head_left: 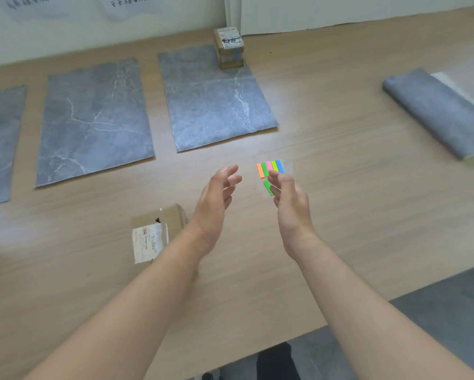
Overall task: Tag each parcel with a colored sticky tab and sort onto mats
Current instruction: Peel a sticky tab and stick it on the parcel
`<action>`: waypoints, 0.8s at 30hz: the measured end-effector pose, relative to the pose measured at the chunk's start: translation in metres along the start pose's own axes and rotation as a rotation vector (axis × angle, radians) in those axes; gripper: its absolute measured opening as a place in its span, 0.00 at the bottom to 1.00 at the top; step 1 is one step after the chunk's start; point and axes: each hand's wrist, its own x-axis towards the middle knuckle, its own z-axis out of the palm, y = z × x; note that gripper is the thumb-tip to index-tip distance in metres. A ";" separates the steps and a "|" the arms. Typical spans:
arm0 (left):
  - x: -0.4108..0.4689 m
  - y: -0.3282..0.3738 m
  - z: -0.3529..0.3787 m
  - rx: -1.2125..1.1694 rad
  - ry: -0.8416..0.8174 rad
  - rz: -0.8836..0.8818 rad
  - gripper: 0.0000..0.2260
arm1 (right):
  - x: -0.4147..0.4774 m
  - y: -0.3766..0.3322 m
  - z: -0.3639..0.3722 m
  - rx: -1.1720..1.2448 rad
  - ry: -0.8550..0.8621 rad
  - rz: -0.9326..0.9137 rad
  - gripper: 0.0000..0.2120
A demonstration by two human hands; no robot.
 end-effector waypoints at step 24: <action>0.177 -0.058 0.100 -0.019 0.155 -0.150 0.20 | 0.252 0.051 -0.084 -0.822 -0.305 -0.447 0.15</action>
